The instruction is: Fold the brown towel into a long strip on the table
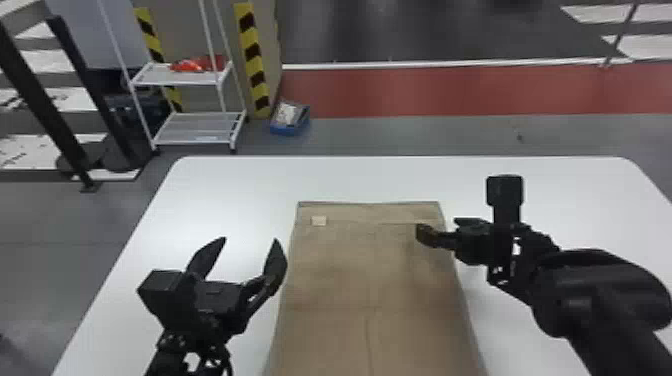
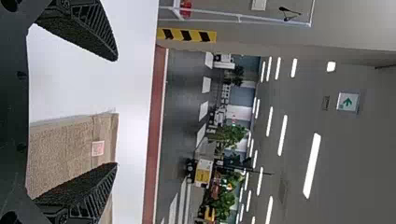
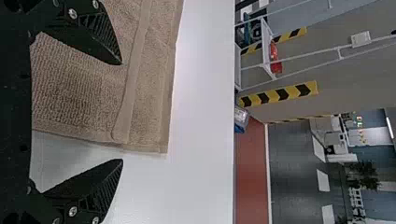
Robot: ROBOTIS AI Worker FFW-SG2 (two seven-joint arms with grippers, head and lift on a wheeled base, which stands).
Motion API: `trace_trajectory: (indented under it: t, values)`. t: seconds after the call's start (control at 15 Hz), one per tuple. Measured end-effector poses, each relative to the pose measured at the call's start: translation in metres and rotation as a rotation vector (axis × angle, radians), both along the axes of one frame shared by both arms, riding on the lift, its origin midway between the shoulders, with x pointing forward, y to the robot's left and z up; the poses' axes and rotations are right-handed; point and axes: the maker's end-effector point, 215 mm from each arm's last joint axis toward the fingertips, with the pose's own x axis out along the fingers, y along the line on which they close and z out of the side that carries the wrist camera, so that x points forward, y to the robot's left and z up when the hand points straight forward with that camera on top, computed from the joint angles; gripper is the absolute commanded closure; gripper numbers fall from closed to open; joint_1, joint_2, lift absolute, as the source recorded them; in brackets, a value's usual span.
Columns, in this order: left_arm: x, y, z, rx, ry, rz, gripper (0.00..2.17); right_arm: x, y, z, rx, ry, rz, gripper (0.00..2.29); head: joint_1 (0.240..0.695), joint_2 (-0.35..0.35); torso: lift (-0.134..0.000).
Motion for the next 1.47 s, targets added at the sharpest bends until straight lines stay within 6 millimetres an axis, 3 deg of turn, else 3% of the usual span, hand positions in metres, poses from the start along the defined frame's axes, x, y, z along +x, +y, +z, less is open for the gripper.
trace_trajectory:
  t: [0.33, 0.6, 1.47]
  values:
    - [0.0043, -0.0064, -0.003, -0.003, 0.005, -0.016, 0.07, 0.0005, -0.0011, -0.0065, -0.005, 0.002, 0.001, 0.29, 0.695, 0.056, -0.101]
    - [0.006, -0.0069, -0.0041, -0.004, 0.006, -0.02, 0.07, -0.0003, 0.0021, -0.0081, -0.005, -0.001, 0.012, 0.5, 0.695, 0.059, -0.101]
    - [0.0083, -0.0081, -0.0065, -0.003, 0.01, -0.025, 0.07, 0.0009, -0.0003, -0.0094, -0.003, -0.011, 0.002, 0.62, 0.695, 0.056, -0.101]
